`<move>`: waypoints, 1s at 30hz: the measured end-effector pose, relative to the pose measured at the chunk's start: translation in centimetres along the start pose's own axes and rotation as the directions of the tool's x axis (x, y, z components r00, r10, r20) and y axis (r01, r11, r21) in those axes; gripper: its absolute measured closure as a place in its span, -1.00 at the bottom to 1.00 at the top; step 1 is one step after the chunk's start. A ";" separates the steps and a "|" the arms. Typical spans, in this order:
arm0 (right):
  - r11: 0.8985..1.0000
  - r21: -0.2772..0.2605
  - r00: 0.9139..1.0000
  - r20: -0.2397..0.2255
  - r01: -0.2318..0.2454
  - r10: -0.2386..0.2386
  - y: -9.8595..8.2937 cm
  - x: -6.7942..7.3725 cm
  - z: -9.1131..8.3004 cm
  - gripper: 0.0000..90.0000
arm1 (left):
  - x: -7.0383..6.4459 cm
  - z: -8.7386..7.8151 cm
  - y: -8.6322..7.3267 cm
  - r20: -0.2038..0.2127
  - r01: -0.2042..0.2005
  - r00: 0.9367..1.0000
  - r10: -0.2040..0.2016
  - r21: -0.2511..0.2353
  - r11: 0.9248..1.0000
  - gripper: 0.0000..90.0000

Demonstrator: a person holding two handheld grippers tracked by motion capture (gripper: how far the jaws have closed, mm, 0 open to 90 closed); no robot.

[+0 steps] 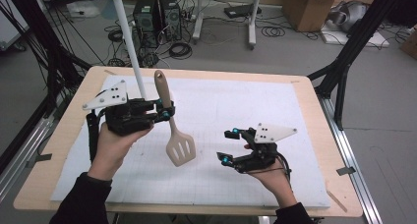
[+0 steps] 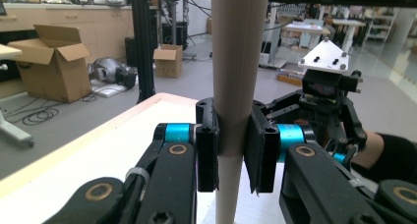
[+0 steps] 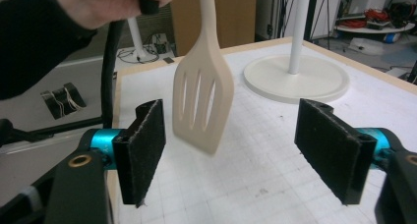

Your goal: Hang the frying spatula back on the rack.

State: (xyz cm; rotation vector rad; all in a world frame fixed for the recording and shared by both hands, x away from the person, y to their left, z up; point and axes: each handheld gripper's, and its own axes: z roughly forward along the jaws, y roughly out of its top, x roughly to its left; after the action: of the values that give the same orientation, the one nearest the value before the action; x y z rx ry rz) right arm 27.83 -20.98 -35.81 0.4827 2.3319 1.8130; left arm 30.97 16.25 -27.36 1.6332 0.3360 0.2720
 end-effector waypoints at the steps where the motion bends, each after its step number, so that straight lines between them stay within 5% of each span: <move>1: 1.000 -0.008 1.000 0.002 0.007 -0.007 -0.2 -0.2 -0.4 -0.45 | 0.1 0.0 0.2 0.001 -0.006 1.000 0.006 0.001 1.000 0.71; 11: 1.000 0.001 1.000 -0.001 0.005 -0.005 -1.3 -1.1 -2.6 -0.54 | 2.5 -0.8 2.4 -0.013 -0.055 0.998 0.056 0.050 0.997 0.71; 30: 0.999 -0.014 0.999 0.038 -0.038 0.039 -2.5 -2.4 -4.9 -0.65 | 8.1 -2.9 5.3 -0.105 -0.035 0.994 0.043 0.074 0.997 0.71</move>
State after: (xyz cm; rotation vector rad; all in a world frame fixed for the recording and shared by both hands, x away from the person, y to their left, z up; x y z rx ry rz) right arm 28.17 -26.81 -37.19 0.5589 2.2999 1.8177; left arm 37.69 21.57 -22.02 1.7011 0.3988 0.3811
